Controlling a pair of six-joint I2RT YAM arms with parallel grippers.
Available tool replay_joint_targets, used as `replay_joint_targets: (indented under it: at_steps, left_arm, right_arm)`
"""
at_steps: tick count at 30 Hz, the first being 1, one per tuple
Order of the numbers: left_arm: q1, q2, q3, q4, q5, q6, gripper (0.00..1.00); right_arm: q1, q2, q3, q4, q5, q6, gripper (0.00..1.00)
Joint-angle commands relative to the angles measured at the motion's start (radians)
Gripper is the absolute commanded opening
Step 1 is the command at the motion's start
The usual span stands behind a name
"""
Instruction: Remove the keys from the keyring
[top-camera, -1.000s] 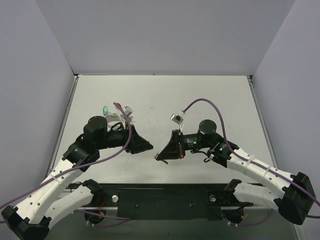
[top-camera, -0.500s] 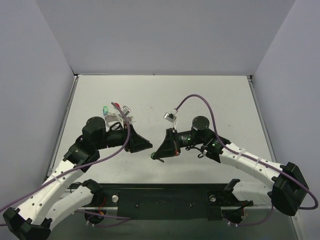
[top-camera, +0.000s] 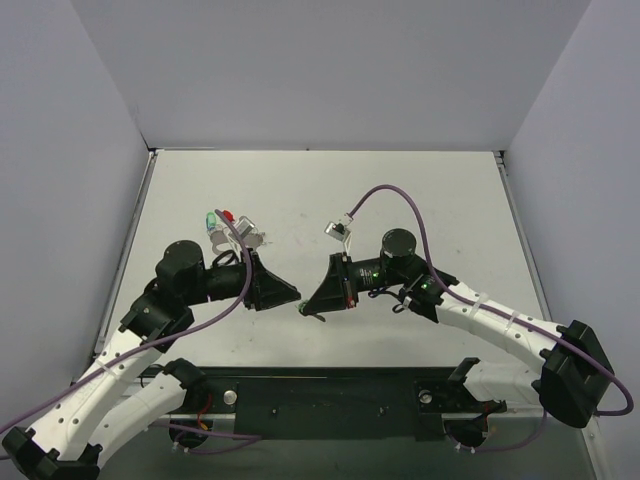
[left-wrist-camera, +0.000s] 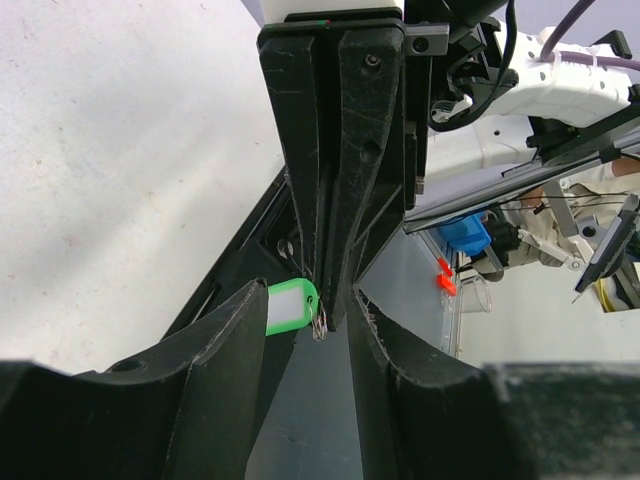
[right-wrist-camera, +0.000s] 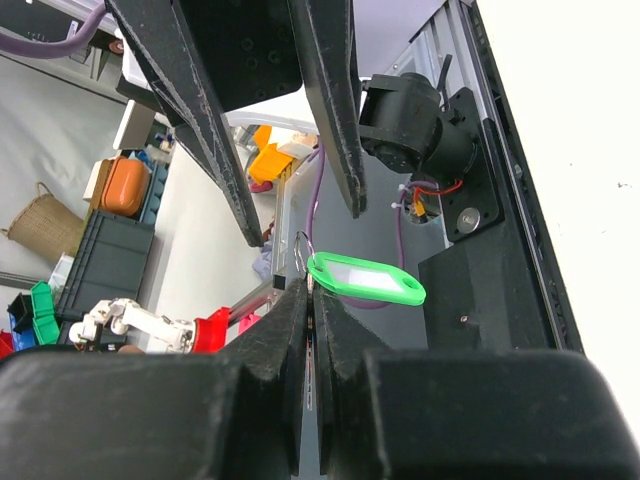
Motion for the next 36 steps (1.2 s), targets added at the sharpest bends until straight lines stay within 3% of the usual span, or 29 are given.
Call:
replay_joint_targets:
  at_steps: [1, 11, 15, 20, 28, 36]
  left_arm:
    - [0.004, -0.017, 0.000, 0.032, 0.042, -0.015, 0.46]
    - [0.006, -0.017, 0.004, 0.026, 0.067, -0.031, 0.40]
    - [0.006, -0.019, 0.003, 0.045, 0.062, -0.052, 0.27]
    - [0.004, -0.017, 0.001, 0.063, 0.053, -0.074, 0.00]
    - [0.004, -0.059, -0.019, 0.115, -0.013, -0.162, 0.00]
    - [0.002, -0.140, -0.068, 0.149, -0.192, -0.287, 0.00]
  right_arm:
    - [-0.001, 0.001, 0.057, 0.074, -0.015, -0.006, 0.00]
    - [-0.002, 0.000, 0.075, 0.060, -0.014, -0.012, 0.00]
    - [-0.002, -0.003, 0.075, 0.057, -0.014, -0.014, 0.00]
    - [-0.001, -0.008, 0.077, 0.052, -0.001, -0.015, 0.00]
    - [-0.002, -0.017, 0.083, 0.052, 0.052, -0.012, 0.00]
    - [-0.001, -0.013, 0.077, 0.123, 0.152, 0.045, 0.00]
